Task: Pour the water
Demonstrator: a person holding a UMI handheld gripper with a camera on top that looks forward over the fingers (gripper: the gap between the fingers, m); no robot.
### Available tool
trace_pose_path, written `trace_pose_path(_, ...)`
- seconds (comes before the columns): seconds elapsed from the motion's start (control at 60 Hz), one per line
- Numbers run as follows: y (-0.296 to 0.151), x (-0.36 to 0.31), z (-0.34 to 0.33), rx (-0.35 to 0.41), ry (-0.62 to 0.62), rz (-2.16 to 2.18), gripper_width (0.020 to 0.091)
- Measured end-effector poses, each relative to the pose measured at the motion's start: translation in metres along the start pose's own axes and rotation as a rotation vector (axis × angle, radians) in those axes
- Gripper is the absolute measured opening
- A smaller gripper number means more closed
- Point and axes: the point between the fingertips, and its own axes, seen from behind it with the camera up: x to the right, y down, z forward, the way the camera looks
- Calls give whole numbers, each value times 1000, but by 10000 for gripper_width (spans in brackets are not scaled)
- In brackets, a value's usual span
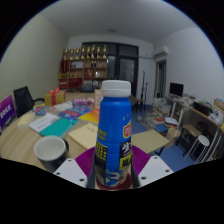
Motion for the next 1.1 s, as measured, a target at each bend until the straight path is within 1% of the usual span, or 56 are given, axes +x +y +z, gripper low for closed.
trace_pose_path(0.017, 9, 0, 2, -15, 1, -1, 540)
trace_pose_path(0.033, 11, 2, 3, -11, 4, -4, 552)
trace_pose_path(0.05, 5, 2, 4, 32, 6, 7, 535)
trace_pose_path(0.1, 9, 9, 4, 65, 7, 49, 531)
trace_pose_path(0.2, 8, 10, 8, 59, -6, 45, 529)
trace_pose_path(0.267, 10, 9, 5, 49, -7, 50, 588)
trace_pose_path(0.3, 13, 8, 2, 24, -12, 59, 624)
trace_pose_path(0.333, 20, 3, -3, -28, -9, 73, 683)
trace_pose_path(0.367, 28, 3, -9, -72, -13, 82, 760)
trace_pose_path(0.383, 30, 2, -13, -85, -17, 85, 798)
trace_pose_path(0.417, 33, 4, -19, -99, -18, 89, 847)
trace_pose_path(0.567, 35, 3, -76, -132, 2, 55, 837)
trace_pose_path(0.667, 24, -8, -130, -146, -6, 33, 833)
trace_pose_path(0.833, -10, -36, -218, -132, 11, 22, 841)
trace_pose_path(0.95, -35, -66, -279, -114, 24, 54, 833)
trace_pose_path(0.967, -37, -63, -281, -111, 24, 57, 835)
trace_pose_path(1.0, -45, -79, -298, -107, 37, 69, 835)
trace_pose_path(1.1, -57, -112, -338, -122, 55, 125, 835)
